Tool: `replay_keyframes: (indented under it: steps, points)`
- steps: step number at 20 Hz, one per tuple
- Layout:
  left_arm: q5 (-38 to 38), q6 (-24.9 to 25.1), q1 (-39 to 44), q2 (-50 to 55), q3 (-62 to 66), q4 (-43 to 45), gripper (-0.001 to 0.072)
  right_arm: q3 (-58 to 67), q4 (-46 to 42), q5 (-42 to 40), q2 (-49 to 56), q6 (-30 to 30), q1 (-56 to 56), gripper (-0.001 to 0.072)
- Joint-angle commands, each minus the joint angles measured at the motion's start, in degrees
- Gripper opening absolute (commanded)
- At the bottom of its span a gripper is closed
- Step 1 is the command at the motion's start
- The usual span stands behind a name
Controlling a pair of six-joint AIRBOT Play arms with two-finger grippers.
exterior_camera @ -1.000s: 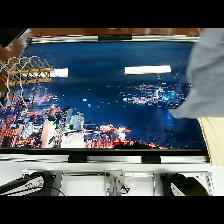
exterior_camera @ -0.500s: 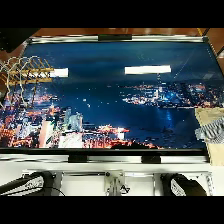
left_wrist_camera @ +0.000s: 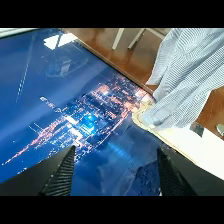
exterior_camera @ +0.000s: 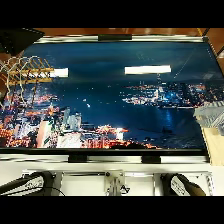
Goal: Fold the shirts.
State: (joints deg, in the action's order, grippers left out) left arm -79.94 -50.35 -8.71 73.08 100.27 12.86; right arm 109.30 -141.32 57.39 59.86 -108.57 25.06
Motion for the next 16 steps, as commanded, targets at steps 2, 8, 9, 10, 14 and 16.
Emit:
replay_keyframes:
  steps: [2, 8, 9, 10, 14, 16]
  points:
    - [-0.6, -3.0, 0.0, 0.0, 0.0, 0.9, 0.0608, 0.0, -0.2, -9.3, 0.2, -7.5, 8.7, 0.0079]
    - [-1.7, -5.6, 0.0, 0.0, 0.0, 0.9, 0.0605, 0.0, 0.2, -10.4, 2.1, -8.5, 15.7, 0.0079]
    - [-2.2, -6.2, 0.0, 0.0, 0.0, 0.9, 0.0605, 0.0, 0.2, -10.4, 2.4, -8.4, 16.7, 0.0078]
    - [-2.6, -6.9, 0.0, 0.0, 0.0, 0.9, 0.0605, 0.0, 0.2, -10.4, 2.6, -8.4, 17.6, 0.0079]
    - [-3.2, -7.5, 0.0, 0.0, 0.0, 0.9, 0.0605, 0.0, 0.2, -10.3, 3.3, -8.4, 21.2, 0.0078]
    - [-3.2, -7.7, 0.0, 0.0, 0.0, 0.9, 0.0605, 0.0, 0.7, -9.7, 3.7, -8.4, 22.7, 0.0079]
